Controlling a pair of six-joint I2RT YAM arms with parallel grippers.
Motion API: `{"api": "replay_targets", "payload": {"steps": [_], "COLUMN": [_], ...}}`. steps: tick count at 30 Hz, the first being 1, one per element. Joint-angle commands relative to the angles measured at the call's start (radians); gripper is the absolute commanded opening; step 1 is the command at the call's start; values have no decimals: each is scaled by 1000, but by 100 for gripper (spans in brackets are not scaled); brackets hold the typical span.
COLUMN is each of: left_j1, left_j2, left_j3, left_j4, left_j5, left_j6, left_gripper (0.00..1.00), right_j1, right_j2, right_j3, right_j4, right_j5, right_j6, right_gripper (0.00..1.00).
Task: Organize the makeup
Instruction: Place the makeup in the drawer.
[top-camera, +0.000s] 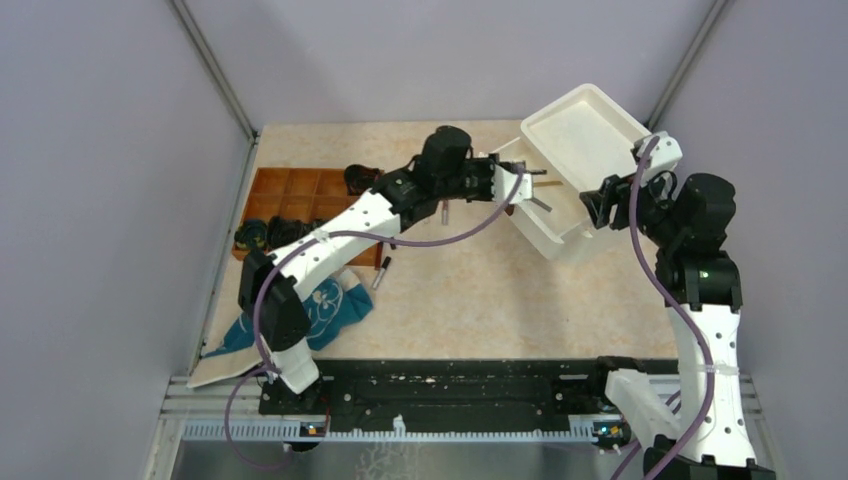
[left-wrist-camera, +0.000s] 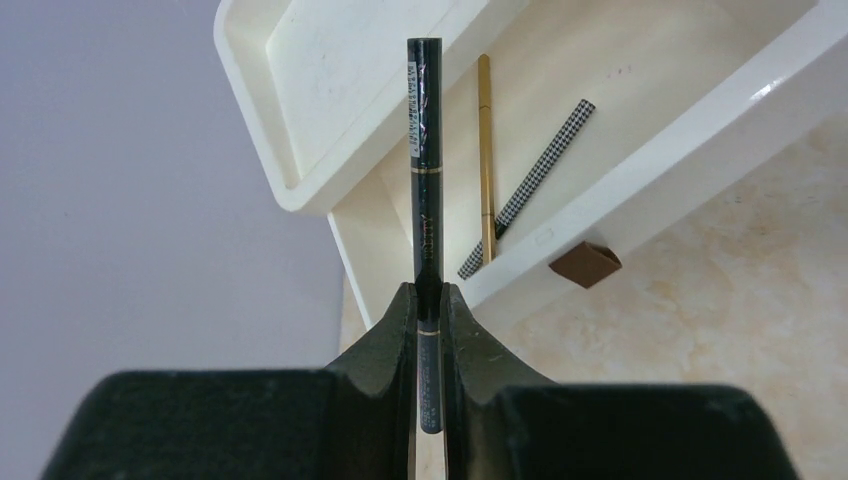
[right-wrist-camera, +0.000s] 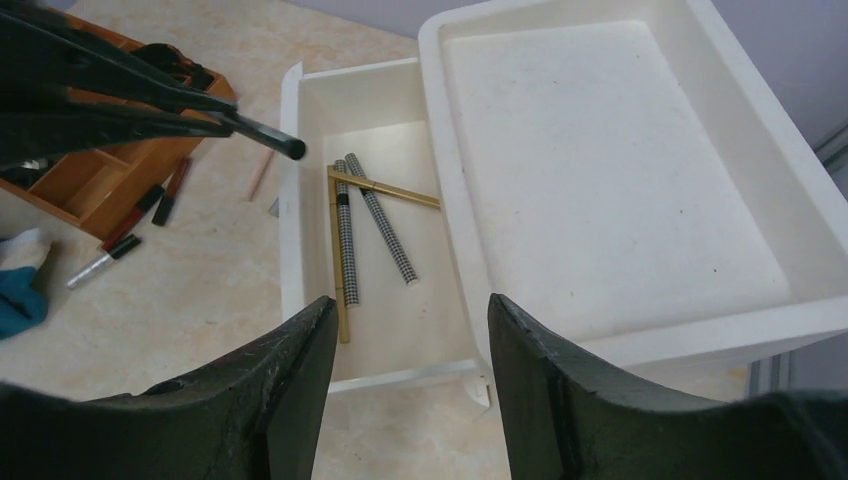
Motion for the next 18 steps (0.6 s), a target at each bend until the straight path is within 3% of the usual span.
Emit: {"api": "replay_targets", "payload": {"steps": [1, 8, 14, 18], "left_j1": [-66, -124, -131, -131], "left_j2": [87, 167, 191, 193], "left_j3": [76, 76, 76, 93], "left_j4": [89, 140, 188, 215], "left_j5": [-178, -270, -291, -304], "left_j6": [207, 411, 473, 457], "left_gripper": [0, 0, 0, 31], "right_j1": [-22, -27, -26, -26], "right_j2": [-34, -41, -37, -24], "right_j3": [-6, -1, 1, 8], "right_j4": [46, 31, 31, 23], "right_j5": [-40, -33, -26, -30], "right_j6": [30, 19, 16, 12], "right_gripper": [57, 57, 57, 57]}}
